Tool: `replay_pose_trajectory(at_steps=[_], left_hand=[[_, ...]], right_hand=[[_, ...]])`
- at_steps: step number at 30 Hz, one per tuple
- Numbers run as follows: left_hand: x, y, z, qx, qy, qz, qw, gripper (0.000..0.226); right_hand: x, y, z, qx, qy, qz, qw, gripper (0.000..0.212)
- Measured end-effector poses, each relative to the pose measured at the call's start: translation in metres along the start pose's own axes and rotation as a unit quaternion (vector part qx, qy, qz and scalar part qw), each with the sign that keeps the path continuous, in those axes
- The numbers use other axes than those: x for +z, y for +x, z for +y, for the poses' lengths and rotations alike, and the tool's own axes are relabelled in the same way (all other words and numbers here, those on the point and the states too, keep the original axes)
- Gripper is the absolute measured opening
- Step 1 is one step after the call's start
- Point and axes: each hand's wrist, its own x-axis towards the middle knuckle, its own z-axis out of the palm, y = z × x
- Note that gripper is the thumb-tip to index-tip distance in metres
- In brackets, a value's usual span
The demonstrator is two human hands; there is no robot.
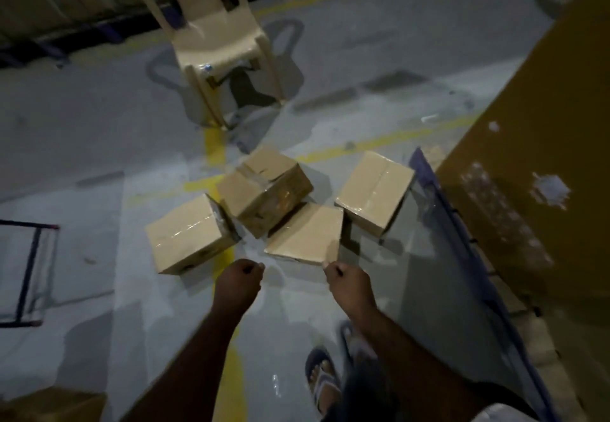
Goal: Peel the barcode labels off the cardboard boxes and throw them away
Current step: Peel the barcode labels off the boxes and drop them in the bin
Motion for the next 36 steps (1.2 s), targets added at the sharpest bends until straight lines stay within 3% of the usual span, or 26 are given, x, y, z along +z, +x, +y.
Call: replay_pose_trajectory(at_steps=[7,15,17,21,23,25,28,30,33,34,36], left_hand=[[-0.027,0.123,0.022,-0.086,-0.098,0.032,0.991,0.024],[0.01,0.298,-0.006,-0.212,-0.187,0.056,0.957,0.022],[0.02,0.33,-0.018,-0.25,-0.226,0.051,0.94,0.018],[0.04,0.374,-0.03,-0.303,-0.297,0.041,0.905,0.021],[0.046,0.384,-0.024,-0.303,-0.334,0.019,0.892,0.012],[0.047,0.388,-0.019,-0.291,-0.349,0.021,0.89,0.01],[0.037,0.382,-0.01,-0.217,-0.321,0.075,0.919,0.036],[0.021,0.363,0.014,-0.142,-0.266,0.12,0.946,0.046],[-0.012,0.312,0.062,0.001,-0.142,0.177,0.974,0.046],[-0.019,0.292,0.076,0.031,-0.099,0.181,0.978,0.044],[-0.03,0.249,0.102,0.07,-0.037,0.178,0.981,0.039]], right_hand=[[0.027,0.169,-0.077,-0.037,-0.075,-0.036,0.996,0.029],[0.084,0.365,-0.112,-0.102,-0.19,-0.064,0.974,0.019],[0.105,0.409,-0.115,-0.114,-0.193,-0.049,0.973,0.027],[0.141,0.468,-0.113,-0.118,-0.219,-0.042,0.968,0.07],[0.153,0.483,-0.108,-0.118,-0.259,-0.069,0.956,0.073],[0.156,0.488,-0.106,-0.124,-0.295,-0.102,0.942,0.063],[0.146,0.482,-0.11,-0.106,-0.288,-0.094,0.947,0.058],[0.128,0.466,-0.116,-0.093,-0.235,-0.078,0.964,0.047],[0.092,0.403,-0.132,-0.094,-0.134,-0.114,0.98,0.019],[0.079,0.376,-0.136,-0.074,-0.097,-0.133,0.983,0.018],[0.056,0.328,-0.137,-0.029,-0.062,-0.15,0.986,0.049]])
